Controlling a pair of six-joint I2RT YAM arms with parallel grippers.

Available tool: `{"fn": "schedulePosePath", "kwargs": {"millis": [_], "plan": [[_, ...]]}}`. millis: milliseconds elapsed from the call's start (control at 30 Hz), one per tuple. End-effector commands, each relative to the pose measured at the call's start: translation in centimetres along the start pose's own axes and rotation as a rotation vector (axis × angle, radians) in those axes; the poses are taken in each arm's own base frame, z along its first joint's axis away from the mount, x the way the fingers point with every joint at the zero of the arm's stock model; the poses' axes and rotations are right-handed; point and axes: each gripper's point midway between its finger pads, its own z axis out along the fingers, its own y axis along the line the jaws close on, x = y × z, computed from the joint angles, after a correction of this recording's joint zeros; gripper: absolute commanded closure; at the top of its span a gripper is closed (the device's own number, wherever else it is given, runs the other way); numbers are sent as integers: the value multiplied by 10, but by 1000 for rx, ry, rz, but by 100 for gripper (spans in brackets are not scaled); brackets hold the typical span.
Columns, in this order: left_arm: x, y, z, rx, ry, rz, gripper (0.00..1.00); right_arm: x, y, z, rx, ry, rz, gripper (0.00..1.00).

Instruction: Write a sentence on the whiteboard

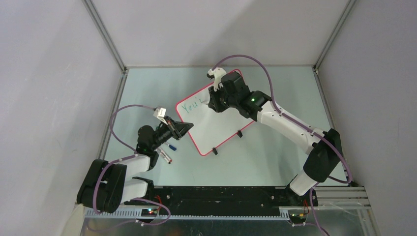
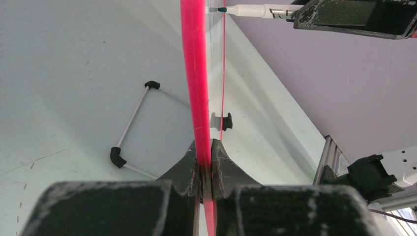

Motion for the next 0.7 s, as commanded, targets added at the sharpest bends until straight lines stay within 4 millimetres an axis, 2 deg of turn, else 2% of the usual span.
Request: {"fn": "schedulePosePath", "kwargs": {"millis": [0, 667], "plan": [[-1, 5, 2, -8, 5, 107, 95, -23, 1, -6, 8, -56, -18, 100], [-1, 5, 2, -6, 3, 106, 95, -31, 5, -3, -4, -61, -22, 100]]}}
